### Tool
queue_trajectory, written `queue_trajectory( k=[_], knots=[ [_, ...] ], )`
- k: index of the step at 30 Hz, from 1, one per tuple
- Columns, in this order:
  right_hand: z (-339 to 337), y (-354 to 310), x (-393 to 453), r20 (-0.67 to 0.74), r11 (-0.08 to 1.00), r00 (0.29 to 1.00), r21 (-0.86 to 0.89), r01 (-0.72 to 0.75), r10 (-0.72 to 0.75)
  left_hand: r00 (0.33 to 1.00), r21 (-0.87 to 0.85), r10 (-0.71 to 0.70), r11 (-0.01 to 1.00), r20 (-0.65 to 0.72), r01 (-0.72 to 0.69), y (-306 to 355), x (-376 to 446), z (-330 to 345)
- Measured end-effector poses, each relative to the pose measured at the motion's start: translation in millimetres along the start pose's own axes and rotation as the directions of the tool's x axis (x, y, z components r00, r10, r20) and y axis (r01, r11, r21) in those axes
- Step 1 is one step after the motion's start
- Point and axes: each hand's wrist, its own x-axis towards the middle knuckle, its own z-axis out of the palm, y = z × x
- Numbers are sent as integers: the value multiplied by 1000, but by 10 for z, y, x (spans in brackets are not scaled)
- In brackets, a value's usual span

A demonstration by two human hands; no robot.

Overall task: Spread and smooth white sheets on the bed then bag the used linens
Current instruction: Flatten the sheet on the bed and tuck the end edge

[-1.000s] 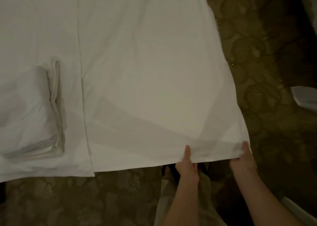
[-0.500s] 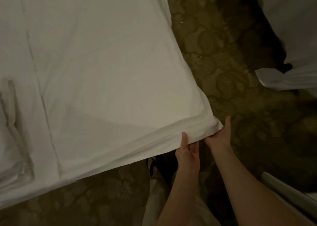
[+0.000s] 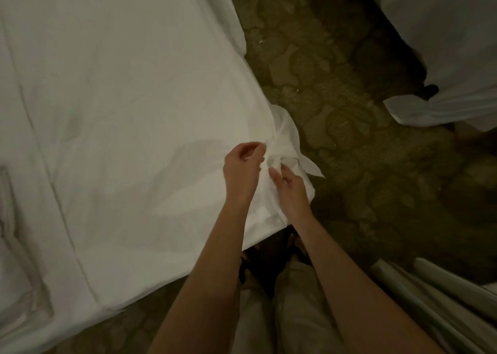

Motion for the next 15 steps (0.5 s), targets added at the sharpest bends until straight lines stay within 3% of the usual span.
queue_trajectory(
  k=[4,5,8,11,13,15],
  knots=[
    [58,115,-56,15,990,999,130,-54,52,967,473,48,866,250,-165,32,258,350],
    [50,128,-62,17,999,1000,49,-11,10,948,575,39,787,315,-223,19,322,429],
    [10,204,-67,72,983,990,-135,127,-118,879,817,-42,392,475,-423,8,471,596],
    [-28,232,-64,103,964,981,-197,181,-163,863,860,-13,97,505,-501,25,560,699],
    [-63,248,-32,116,975,983,-155,158,-140,855,853,2,55,519,-519,34,624,730],
    [-122,241,-24,127,997,990,-48,62,-55,855,849,-36,152,517,-507,37,739,671]
  ],
)
